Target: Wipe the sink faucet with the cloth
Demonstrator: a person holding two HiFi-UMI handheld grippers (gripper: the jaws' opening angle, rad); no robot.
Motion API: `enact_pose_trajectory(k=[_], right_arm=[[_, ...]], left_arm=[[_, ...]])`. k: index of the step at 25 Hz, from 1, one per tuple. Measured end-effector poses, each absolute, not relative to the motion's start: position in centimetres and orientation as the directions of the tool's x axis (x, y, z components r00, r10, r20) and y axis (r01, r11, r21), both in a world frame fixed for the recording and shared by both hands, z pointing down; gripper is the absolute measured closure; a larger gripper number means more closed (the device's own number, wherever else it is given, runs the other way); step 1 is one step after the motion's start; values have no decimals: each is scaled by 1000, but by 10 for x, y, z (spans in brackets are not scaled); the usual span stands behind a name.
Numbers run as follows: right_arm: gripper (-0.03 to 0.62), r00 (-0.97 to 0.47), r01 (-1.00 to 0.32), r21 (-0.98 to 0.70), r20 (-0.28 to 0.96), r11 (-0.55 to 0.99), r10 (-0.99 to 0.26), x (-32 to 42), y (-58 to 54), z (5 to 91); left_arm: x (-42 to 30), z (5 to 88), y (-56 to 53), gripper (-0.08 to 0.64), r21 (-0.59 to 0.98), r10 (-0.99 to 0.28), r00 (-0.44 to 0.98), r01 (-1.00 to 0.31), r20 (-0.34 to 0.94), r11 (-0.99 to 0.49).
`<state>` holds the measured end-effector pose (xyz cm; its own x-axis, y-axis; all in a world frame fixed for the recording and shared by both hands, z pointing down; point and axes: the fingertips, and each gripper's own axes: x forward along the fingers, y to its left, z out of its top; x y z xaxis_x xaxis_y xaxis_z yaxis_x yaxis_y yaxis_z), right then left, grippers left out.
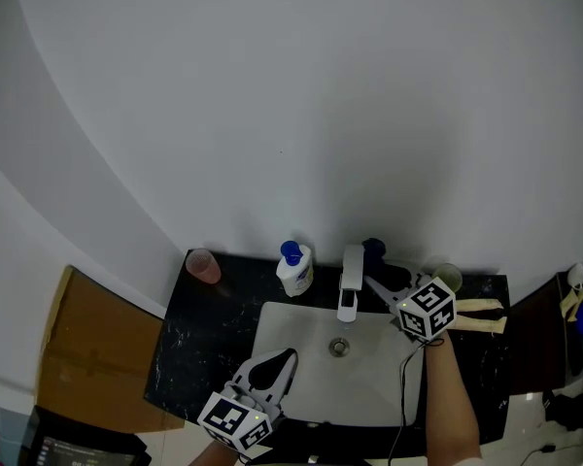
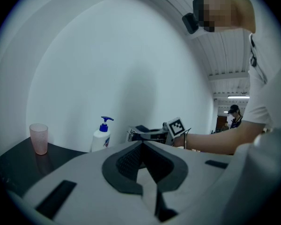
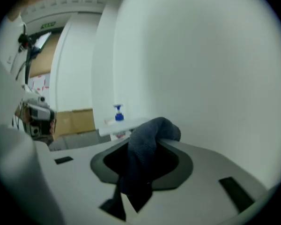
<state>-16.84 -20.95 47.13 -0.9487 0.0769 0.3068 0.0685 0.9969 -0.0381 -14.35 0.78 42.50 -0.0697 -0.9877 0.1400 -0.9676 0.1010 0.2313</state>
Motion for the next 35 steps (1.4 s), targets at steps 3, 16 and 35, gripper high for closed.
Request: enact_pose_trajectory(k=[3,16,35], right_arm=[[463,-968,70,19,242,997,63,-163,-201,427],[463,-972,-235,-28,8,972,-234,18,-90,345],[463,-949,-294,19,111,956,-295,55,-31,380]], left_arm=[[-136,419,9,560,230,-991,-58,-970,121,85],[-116,372,31,560,135,-1000,-17,-991,-3,16],[-92,361,27,560,148,-999,48,-988,-26,-51]])
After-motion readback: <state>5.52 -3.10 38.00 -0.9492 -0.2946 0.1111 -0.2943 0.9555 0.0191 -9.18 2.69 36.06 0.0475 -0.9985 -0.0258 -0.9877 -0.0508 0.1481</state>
